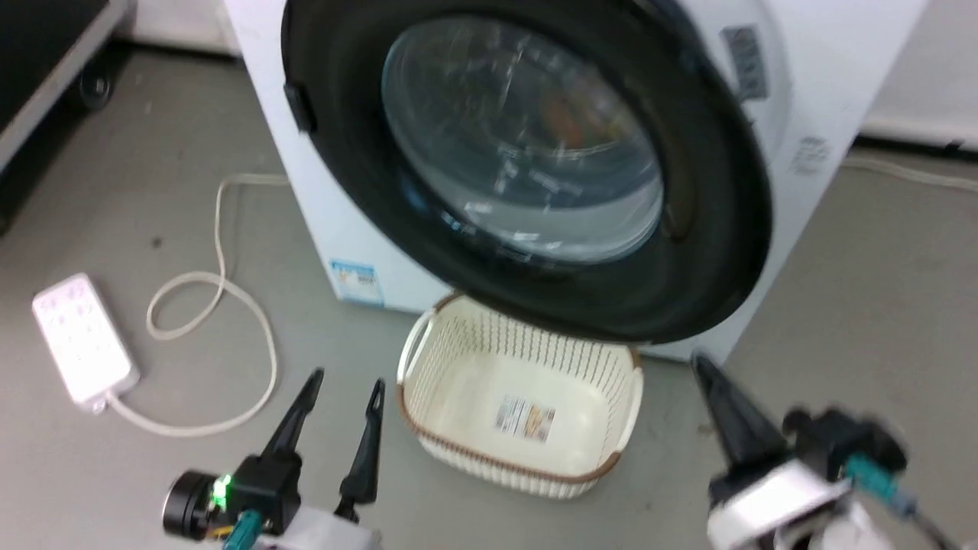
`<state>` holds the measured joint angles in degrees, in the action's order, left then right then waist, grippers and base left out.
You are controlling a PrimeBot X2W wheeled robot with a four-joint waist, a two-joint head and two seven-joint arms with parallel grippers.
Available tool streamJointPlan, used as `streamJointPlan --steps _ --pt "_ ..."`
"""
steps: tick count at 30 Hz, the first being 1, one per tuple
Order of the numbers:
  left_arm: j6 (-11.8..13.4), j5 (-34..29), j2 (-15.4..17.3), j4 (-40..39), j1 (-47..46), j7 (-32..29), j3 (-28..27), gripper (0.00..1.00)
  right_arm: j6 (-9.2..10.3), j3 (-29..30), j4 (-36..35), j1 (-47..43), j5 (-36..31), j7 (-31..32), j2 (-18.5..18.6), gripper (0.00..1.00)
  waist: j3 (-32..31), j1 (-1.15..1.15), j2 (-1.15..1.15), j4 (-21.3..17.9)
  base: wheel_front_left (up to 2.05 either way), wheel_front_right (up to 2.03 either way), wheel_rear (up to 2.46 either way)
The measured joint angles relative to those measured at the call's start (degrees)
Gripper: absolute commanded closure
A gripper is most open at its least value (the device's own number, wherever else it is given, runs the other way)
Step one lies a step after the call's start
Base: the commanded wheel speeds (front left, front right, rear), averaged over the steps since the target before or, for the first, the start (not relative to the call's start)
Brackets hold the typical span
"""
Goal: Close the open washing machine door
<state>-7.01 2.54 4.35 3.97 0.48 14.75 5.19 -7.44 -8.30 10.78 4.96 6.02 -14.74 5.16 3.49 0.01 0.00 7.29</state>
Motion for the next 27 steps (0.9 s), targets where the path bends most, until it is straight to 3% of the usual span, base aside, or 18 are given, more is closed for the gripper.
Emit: streamJointPlan --steps 13,21,27 --pt "0.0 0.2 -1.1 -1.5 -6.1 0.0 1.8 0.00 -0.14 -3.7 11.3 24.5 7.3 1.3 14.1 1.00 12.7 0.01 0.00 4.9 0.00 0.00 0.00" --pt "0.8 0.6 -1.3 -2.1 -8.1 0.0 2.6 0.00 -0.12 -3.9 18.9 37.0 11.8 3.5 17.9 1.00 17.6 0.01 0.00 7.0 0.00 0.00 0.00" --pt "1.0 0.7 -1.3 -2.2 -9.1 0.0 3.1 0.00 -0.13 -1.7 25.3 43.7 13.3 4.6 17.7 1.00 19.4 0.00 0.00 7.4 0.00 0.00 0.00"
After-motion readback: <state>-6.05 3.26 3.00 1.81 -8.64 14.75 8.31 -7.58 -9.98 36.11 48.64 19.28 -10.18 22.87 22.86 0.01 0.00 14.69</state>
